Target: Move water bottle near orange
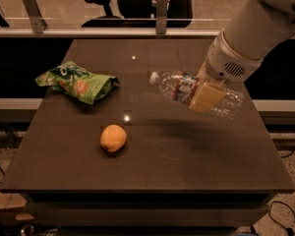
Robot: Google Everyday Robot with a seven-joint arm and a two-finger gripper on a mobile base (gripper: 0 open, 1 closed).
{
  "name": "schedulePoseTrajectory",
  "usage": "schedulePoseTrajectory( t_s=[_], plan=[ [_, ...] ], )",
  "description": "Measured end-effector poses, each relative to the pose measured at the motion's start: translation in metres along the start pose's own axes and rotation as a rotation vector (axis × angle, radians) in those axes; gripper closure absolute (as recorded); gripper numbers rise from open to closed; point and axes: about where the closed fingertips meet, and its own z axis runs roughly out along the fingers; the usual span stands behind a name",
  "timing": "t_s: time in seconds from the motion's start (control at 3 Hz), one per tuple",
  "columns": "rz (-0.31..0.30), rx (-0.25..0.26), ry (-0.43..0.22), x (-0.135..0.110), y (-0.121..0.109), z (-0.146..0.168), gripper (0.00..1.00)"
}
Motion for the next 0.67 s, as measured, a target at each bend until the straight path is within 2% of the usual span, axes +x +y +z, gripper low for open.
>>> schedulePoseTrajectory(
  t_s=[0.33, 0.67],
  plan=[
    [-0.001, 0.0, 0.0, -0.0006, 0.0004, 0.0006, 0.81],
    [-0.004, -0.001, 0.02, -0.0021, -0.0014, 0.0041, 1.0]
  ],
)
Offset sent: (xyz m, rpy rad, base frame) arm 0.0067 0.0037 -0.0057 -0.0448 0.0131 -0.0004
